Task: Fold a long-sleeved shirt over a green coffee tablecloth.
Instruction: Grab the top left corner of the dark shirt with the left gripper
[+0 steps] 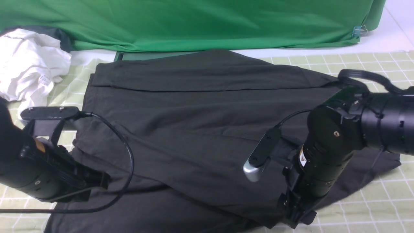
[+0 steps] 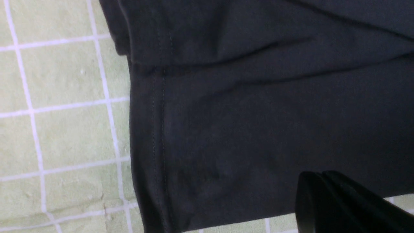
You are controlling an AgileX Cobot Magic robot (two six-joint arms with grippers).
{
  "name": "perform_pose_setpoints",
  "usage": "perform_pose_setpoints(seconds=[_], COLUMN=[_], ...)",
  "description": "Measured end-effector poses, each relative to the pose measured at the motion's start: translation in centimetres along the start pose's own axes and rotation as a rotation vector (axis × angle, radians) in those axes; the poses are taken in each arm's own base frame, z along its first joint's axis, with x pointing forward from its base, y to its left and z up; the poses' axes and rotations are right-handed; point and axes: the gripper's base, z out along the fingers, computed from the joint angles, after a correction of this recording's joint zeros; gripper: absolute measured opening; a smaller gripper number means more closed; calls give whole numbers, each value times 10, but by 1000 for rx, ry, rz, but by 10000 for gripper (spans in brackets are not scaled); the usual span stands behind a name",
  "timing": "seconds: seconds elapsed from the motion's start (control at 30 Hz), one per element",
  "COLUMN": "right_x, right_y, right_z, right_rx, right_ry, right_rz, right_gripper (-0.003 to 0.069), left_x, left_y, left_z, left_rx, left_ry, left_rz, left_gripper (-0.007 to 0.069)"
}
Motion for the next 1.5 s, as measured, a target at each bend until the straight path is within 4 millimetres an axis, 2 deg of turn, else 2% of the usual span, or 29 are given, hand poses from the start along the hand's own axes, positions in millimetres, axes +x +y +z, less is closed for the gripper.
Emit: perform_pose_setpoints(seconds=[0.17,0.23,0.3,0.43,0.5,0.67,0.87,1.03,1.17,1.3,1.37,1.5], right_x=[-3,-3,-4,-1,1,8,43,66,84,95,96,95], right_y=[-1,-1,-2,-1,0,2,15,26,34,38,39,39], right_z=[18,22,22,22,21,23,17,2,0,8,9,9], right_rx=[-14,-12,-9,-17,-23,-27,-41,-67,-92,-114,-113,-113], right_ry=[44,54,52,83,102,115,130,100,110,152,152,142], right_rz=[-14,-21,-23,-16,4,34,88,130,159,175,197,222], right_gripper=[502,461,383,92,39,27,27,27,27,32,59,204], left_x=[-2,-2,-2,0,2,9,17,22,26,23,23,26], left_y=[0,0,1,2,2,3,4,4,5,5,4,3], left_z=[-1,-1,0,0,-1,-1,-2,-3,1,2,3,8], left_rx=[2,-2,-10,-16,-22,-40,-57,-62,-64,-62,-58,-49], left_ry=[-25,-25,-24,-8,16,86,176,229,240,203,206,268], left_rz=[-27,-58,-79,-118,-120,-117,-116,-120,-122,-158,-200,-221], left_gripper=[1,1,1,1,1,5,12,26,79,122,130,155])
